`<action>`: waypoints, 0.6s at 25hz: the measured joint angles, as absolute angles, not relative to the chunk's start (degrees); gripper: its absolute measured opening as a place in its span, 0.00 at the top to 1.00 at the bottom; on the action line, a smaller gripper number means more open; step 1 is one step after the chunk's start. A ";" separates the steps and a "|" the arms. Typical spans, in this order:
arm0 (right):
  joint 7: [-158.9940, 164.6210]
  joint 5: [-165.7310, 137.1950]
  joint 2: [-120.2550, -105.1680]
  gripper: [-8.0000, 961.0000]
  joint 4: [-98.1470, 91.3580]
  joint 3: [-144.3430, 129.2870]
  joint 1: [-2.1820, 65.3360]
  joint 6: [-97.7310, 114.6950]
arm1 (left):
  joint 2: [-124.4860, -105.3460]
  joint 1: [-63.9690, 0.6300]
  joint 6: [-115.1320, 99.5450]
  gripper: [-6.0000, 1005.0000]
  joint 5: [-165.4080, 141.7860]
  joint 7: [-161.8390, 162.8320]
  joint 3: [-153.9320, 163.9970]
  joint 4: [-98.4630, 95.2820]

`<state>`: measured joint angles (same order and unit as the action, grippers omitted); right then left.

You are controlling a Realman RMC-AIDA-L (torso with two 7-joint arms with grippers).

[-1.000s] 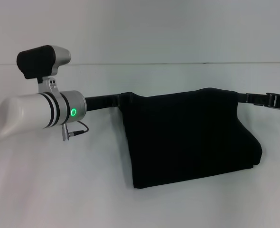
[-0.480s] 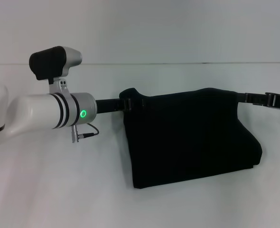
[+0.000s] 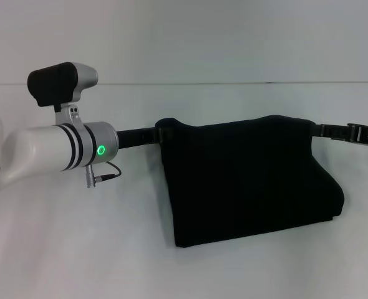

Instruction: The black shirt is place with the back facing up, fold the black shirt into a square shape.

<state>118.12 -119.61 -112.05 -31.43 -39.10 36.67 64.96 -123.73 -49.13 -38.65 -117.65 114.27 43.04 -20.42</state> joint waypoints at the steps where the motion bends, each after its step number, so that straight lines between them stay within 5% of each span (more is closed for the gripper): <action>1: 118.12 -119.62 -112.06 0.18 -31.41 -39.11 36.66 64.96 | -123.75 -49.09 -38.55 0.58 -117.62 114.22 42.99 -20.43; 7: 118.12 -119.62 -111.75 0.18 -31.51 -39.12 36.48 65.43 | -123.75 -49.35 -38.57 0.84 -117.60 114.22 43.35 -20.07; 15: 118.06 -119.80 -111.29 0.18 -31.30 -41.18 35.75 66.75 | -123.61 -49.94 -38.75 0.95 -117.60 114.55 43.20 -20.34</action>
